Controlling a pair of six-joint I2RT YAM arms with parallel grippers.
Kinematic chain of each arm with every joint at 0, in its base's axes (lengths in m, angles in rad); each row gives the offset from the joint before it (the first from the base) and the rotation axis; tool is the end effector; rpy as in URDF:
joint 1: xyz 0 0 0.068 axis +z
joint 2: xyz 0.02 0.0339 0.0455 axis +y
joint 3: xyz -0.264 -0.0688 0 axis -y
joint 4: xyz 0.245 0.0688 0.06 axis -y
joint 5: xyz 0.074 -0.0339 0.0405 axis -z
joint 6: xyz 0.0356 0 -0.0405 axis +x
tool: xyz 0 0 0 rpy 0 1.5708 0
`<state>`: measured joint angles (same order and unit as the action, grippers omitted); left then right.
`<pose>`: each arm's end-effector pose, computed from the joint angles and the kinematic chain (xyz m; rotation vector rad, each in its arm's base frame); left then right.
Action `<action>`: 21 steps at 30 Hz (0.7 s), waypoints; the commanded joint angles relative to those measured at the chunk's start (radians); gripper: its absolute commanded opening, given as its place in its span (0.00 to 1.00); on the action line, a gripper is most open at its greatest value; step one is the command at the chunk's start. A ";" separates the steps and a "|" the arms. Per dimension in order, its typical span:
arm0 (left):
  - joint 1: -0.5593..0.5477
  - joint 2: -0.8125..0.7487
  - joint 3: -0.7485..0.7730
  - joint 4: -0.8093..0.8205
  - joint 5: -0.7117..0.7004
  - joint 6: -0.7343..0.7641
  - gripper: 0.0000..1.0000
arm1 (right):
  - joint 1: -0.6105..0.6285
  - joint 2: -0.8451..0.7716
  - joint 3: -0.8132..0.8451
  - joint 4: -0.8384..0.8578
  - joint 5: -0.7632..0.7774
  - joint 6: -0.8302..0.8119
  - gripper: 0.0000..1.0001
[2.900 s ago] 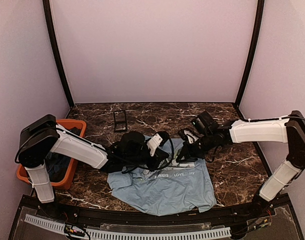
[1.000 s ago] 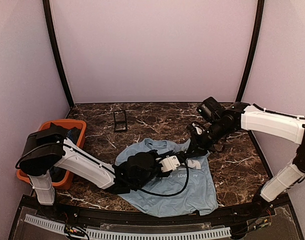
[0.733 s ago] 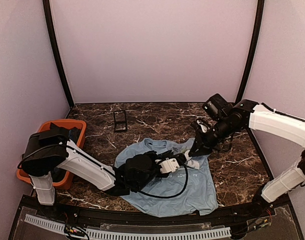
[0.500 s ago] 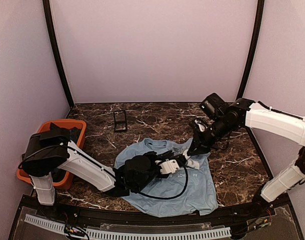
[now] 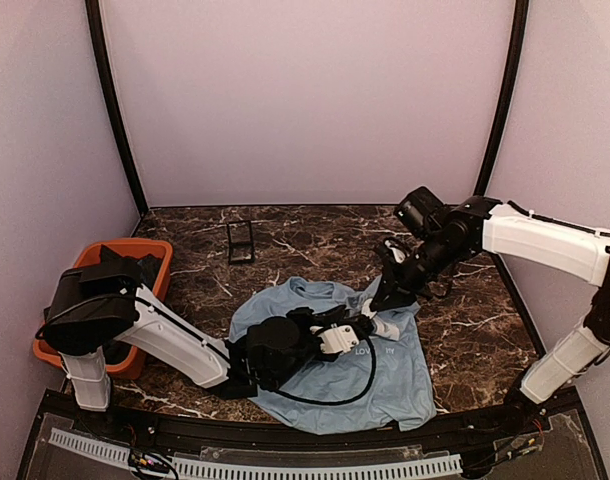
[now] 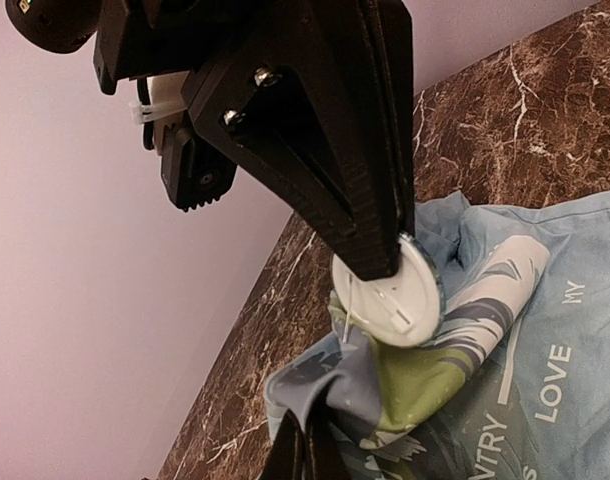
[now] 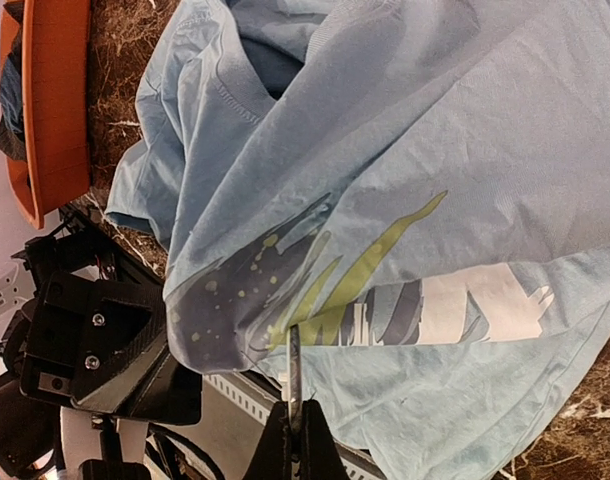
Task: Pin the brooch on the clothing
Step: Cross the brooch on the flattened clothing.
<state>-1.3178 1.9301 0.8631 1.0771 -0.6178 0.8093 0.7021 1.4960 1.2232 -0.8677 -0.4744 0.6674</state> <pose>0.1167 -0.3692 0.1761 1.0675 1.1419 0.0815 0.2158 0.2039 0.2725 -0.2073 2.9509 0.9615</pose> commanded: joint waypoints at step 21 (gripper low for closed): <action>-0.010 0.011 0.007 0.050 0.003 -0.002 0.01 | 0.076 0.023 -0.003 0.066 -0.105 -0.090 0.00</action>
<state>-1.3186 1.9438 0.8631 1.0901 -0.6147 0.8089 0.7532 1.5211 1.2228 -0.8333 -0.5468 0.6022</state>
